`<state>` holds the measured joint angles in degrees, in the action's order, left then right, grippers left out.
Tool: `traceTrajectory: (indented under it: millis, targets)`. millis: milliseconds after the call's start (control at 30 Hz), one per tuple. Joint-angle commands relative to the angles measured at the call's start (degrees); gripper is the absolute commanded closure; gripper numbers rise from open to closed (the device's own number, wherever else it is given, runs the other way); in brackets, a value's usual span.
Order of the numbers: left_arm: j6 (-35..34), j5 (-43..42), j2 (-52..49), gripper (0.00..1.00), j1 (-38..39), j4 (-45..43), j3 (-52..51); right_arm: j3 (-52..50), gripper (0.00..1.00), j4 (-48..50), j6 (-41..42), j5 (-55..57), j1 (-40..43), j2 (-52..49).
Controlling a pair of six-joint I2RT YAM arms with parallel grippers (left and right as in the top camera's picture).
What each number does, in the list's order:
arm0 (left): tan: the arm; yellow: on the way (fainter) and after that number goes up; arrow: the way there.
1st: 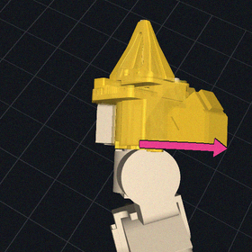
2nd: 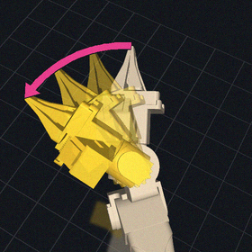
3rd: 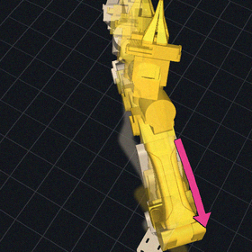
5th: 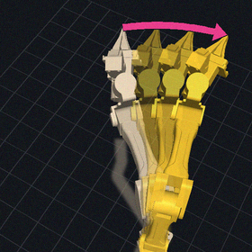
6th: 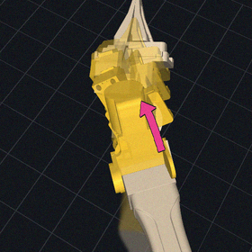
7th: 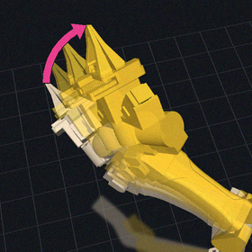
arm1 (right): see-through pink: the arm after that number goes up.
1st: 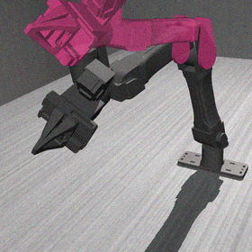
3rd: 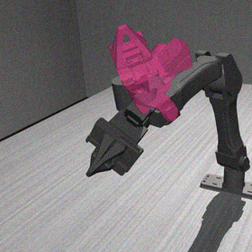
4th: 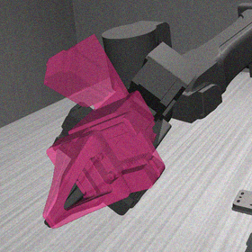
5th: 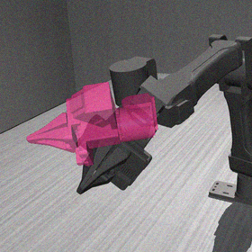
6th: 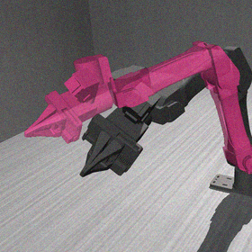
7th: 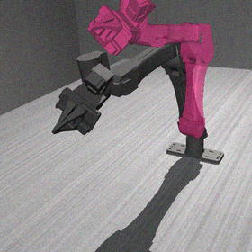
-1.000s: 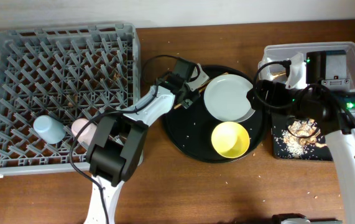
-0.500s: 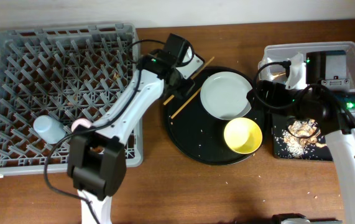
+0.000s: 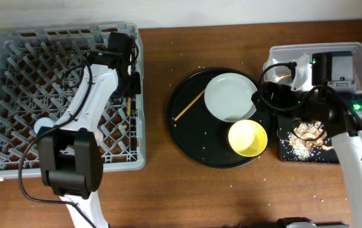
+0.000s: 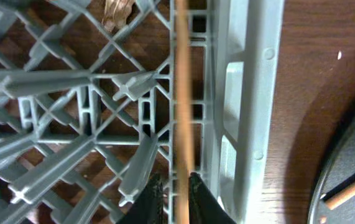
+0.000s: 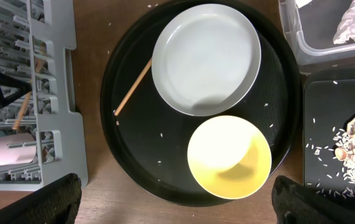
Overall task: Sort waste into correct bins and load items into the dishwasher rack
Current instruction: 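Stand the chopsticks in the rack's right edge with left gripper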
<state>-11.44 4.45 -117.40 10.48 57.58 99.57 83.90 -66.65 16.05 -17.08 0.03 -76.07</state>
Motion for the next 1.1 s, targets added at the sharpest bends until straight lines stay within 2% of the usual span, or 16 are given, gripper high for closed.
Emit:
traceTrajectory:
  millis: [0, 33, 67, 133, 167, 233, 333, 533, 600, 633, 667, 733, 900, 967, 1033, 1067]
  targets:
    - [3.6, -3.1, 0.5, 0.65, -0.1, 0.6, 0.3, 0.4, 0.02, 0.0, -0.1, -0.3, 0.3, 0.0]
    - [3.6, -6.4, 1.7, 0.57, -0.1, 3.3, 3.0, 0.4, 0.02, 0.0, -0.1, -0.3, 0.3, 0.0]
    - [3.6, -8.2, 3.5, 0.54, 0.3, 5.3, 6.3, 0.4, 0.02, 0.0, -0.1, -0.3, 0.4, 0.0]
    - [3.7, -16.0, 6.0, 0.54, 2.5, 5.0, 7.7, 0.4, 0.02, 0.0, -0.1, -0.3, 0.3, 0.0]
    - [12.6, -18.8, 4.9, 0.54, 6.9, 4.0, 7.0, 0.4, 0.02, 0.0, -0.2, -0.3, 0.4, 0.0]
    - [23.1, -18.3, 1.2, 0.54, 13.3, 2.0, 5.1, 0.4, 0.02, 0.0, -0.1, -0.3, 0.4, 0.0]
    - [23.6, -9.9, -7.8, 0.54, 19.8, -2.3, 5.1, 0.4, 0.02, 0.0, -0.1, -0.3, 0.3, 0.0]
    - [23.6, -8.9, -17.2, 0.55, 21.2, -6.4, 5.1, 0.4, 0.02, 0.0, -0.2, -0.3, 0.4, 0.0]
    - [23.6, -8.9, -17.3, 0.74, 21.3, -6.6, 5.1, 0.4, 0.01, 0.0, -0.2, -0.3, 0.3, 0.0]
    - [23.5, -8.8, -17.3, 0.94, 21.2, -6.3, 5.1, 0.4, 0.02, 0.0, -0.1, -0.3, 0.3, 0.0]
    - [23.2, -8.9, -17.2, 0.98, 20.4, -5.5, 5.6, 0.4, 0.02, 0.0, -0.1, -0.3, 0.3, 0.0]
    - [19.5, -7.8, -17.0, 1.00, 18.7, -2.1, 8.5, 0.4, 0.02, 0.0, -0.1, -0.3, 0.3, 0.0]
    - [7.3, -5.7, -9.9, 1.00, 11.1, 19.1, 33.0, 0.4, 0.02, 0.0, -0.1, -0.3, 0.3, 0.0]
    - [-1.9, 1.6, -8.0, 1.00, 5.8, 25.0, 34.0, 0.4, 0.02, 0.0, -0.1, -0.3, 0.3, 0.0]
    - [-2.0, 1.6, -8.2, 0.99, 2.4, 24.2, 30.9, 0.4, 0.02, 0.0, -0.1, -0.3, 0.4, 0.0]
    - [-2.0, 1.7, -8.3, 0.95, 1.3, 21.7, 26.6, 0.4, 0.02, 0.0, -0.1, -0.3, 0.3, 0.0]
